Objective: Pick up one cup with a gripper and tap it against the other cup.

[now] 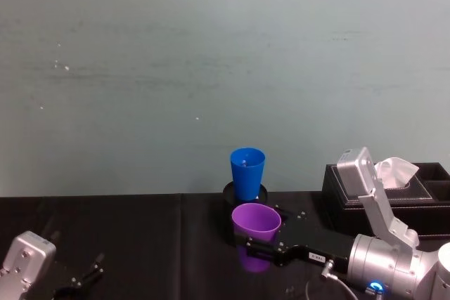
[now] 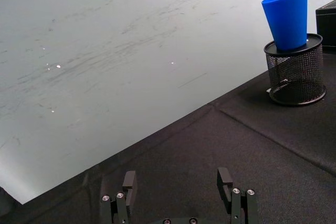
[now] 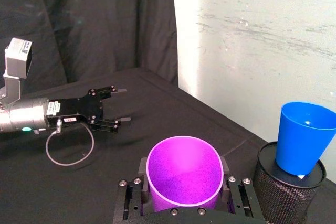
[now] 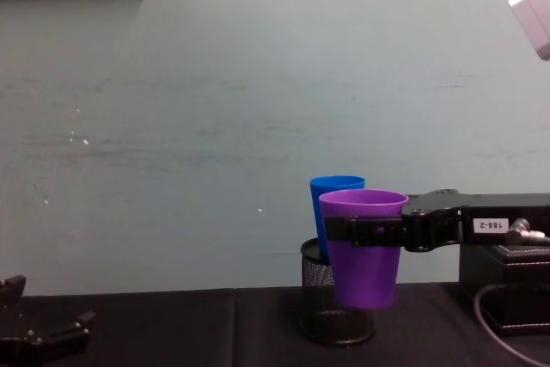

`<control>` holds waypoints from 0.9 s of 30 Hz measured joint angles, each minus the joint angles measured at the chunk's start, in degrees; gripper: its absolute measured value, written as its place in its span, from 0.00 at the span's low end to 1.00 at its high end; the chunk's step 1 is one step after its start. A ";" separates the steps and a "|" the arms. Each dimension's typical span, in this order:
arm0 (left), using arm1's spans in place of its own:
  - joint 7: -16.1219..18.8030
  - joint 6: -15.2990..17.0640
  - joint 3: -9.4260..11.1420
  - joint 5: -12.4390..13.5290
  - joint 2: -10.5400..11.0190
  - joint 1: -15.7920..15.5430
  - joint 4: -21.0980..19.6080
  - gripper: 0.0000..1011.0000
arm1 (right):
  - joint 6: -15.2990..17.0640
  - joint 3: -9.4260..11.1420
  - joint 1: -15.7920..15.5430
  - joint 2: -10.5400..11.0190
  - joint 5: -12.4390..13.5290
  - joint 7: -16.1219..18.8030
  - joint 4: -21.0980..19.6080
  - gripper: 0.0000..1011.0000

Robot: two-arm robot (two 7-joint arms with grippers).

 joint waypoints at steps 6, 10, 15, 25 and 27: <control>0.00 0.00 0.00 0.00 0.00 0.00 0.00 0.99 | 0.00 0.00 0.00 0.00 0.00 0.00 0.00 0.73; 0.00 0.00 0.00 0.00 0.00 0.00 0.00 0.99 | 0.00 0.00 0.00 0.00 0.00 0.00 0.00 0.73; 0.00 0.00 0.00 0.00 0.00 0.00 0.00 0.99 | 0.00 0.00 0.00 0.00 0.00 0.00 0.00 0.73; 0.00 0.00 0.00 0.00 0.00 0.00 0.00 0.99 | 0.00 0.00 0.00 0.00 0.00 0.00 0.00 0.73; 0.00 0.00 0.00 0.00 0.00 0.00 0.00 0.99 | 0.00 0.00 0.00 0.00 0.00 0.00 0.00 0.73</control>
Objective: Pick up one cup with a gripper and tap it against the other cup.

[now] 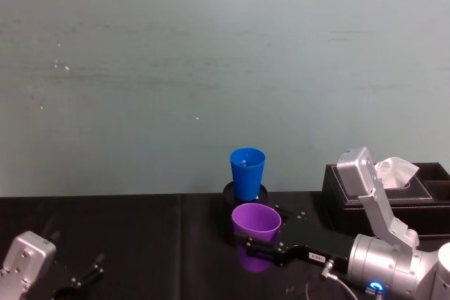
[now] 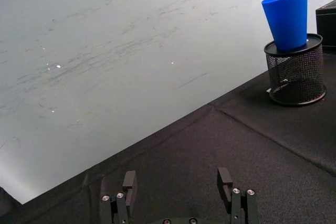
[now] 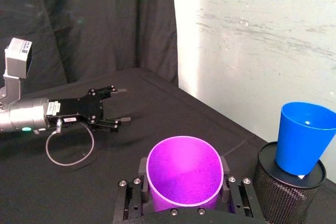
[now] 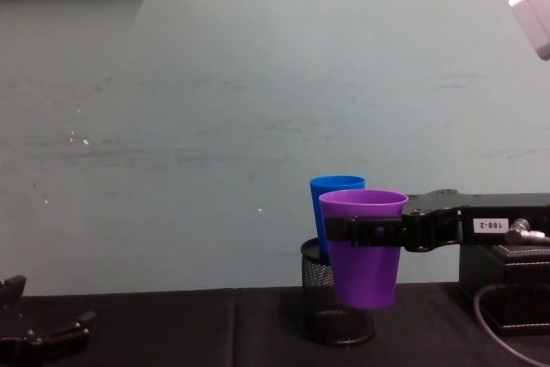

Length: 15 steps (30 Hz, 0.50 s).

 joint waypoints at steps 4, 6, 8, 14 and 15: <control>0.00 0.00 0.00 0.00 0.00 0.00 0.00 0.99 | 0.00 0.00 0.00 0.00 0.00 0.00 0.00 0.73; 0.00 0.00 0.00 0.00 0.00 0.00 0.00 0.99 | 0.00 0.00 0.00 0.00 0.00 0.00 0.00 0.73; 0.00 0.00 0.00 0.00 0.00 0.00 0.00 0.99 | 0.00 0.00 0.00 0.00 0.00 0.00 0.00 0.73; 0.00 0.00 0.00 0.00 0.00 0.00 0.00 0.99 | 0.00 0.00 0.00 0.00 0.00 0.00 0.00 0.73; 0.00 0.00 0.00 0.00 0.00 0.00 0.00 0.99 | 0.00 0.00 0.00 0.00 0.00 0.00 0.00 0.73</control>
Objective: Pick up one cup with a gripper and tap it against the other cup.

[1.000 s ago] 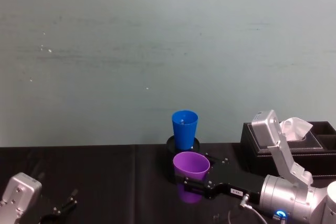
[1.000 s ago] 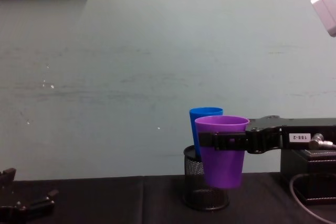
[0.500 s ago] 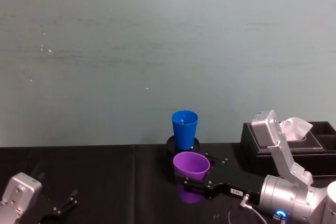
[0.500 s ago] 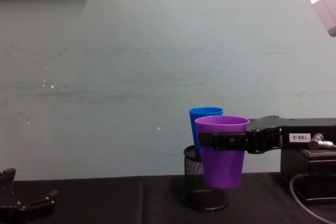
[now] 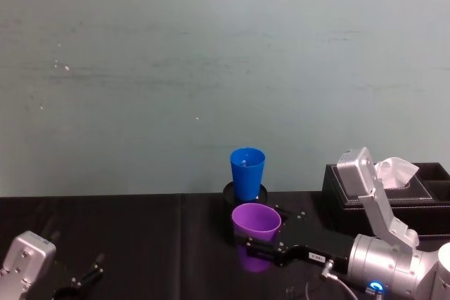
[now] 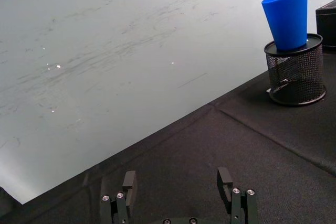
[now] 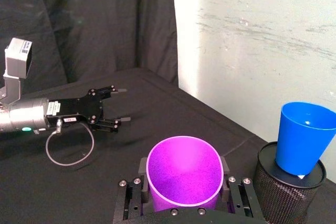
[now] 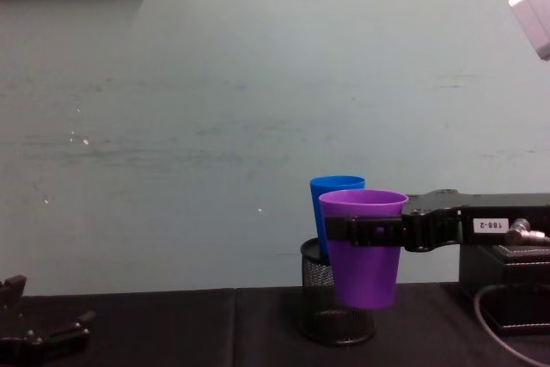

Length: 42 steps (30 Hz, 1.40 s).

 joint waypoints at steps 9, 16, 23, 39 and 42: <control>0.00 0.00 0.00 0.00 0.00 0.00 0.00 0.99 | 0.00 0.00 0.00 0.00 0.00 0.00 0.00 0.73; 0.00 0.00 0.00 0.00 0.00 0.00 0.00 0.99 | 0.00 0.00 0.00 0.00 0.00 0.00 0.00 0.73; 0.00 0.00 0.00 0.00 0.00 0.00 0.00 0.99 | 0.00 0.00 0.00 0.00 0.00 0.00 0.01 0.73; 0.00 0.00 0.00 0.00 0.00 0.00 0.00 0.99 | -0.49 -1.14 1.56 -0.77 0.18 0.01 2.66 0.73; 0.00 0.00 0.00 0.00 0.00 0.00 0.00 0.99 | -1.06 -1.56 3.22 -1.92 0.03 0.39 5.16 0.73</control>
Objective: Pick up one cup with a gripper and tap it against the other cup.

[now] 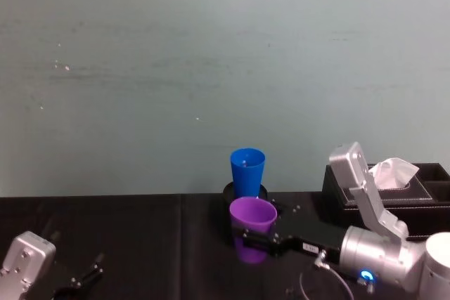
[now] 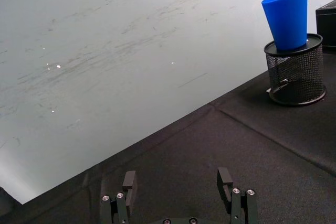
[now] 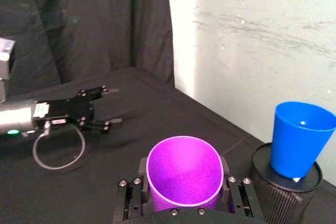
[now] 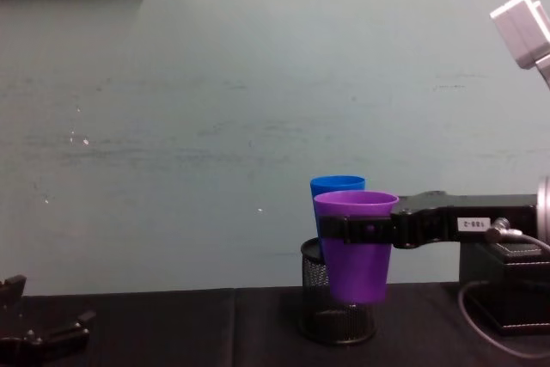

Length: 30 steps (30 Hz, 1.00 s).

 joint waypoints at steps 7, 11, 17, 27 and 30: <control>0.00 0.00 0.00 0.00 0.00 0.00 0.00 0.99 | -2.38 -0.68 4.37 -3.47 -0.12 1.80 8.15 0.73; 0.00 0.00 0.00 0.00 0.00 0.00 0.00 0.99 | -3.63 -0.97 6.25 -5.12 -0.45 2.65 12.32 0.73; 0.00 0.00 0.00 0.00 0.00 0.00 0.00 0.99 | -5.23 -1.27 8.83 -7.09 -1.52 3.58 17.53 0.73; 0.00 0.00 0.00 0.00 0.00 0.00 0.00 0.99 | -7.43 -1.01 12.15 -9.81 -3.05 4.63 24.26 0.73; 0.00 0.00 0.00 0.00 0.00 0.00 0.00 0.99 | -8.30 -0.85 13.21 -10.81 -3.59 5.00 26.65 0.73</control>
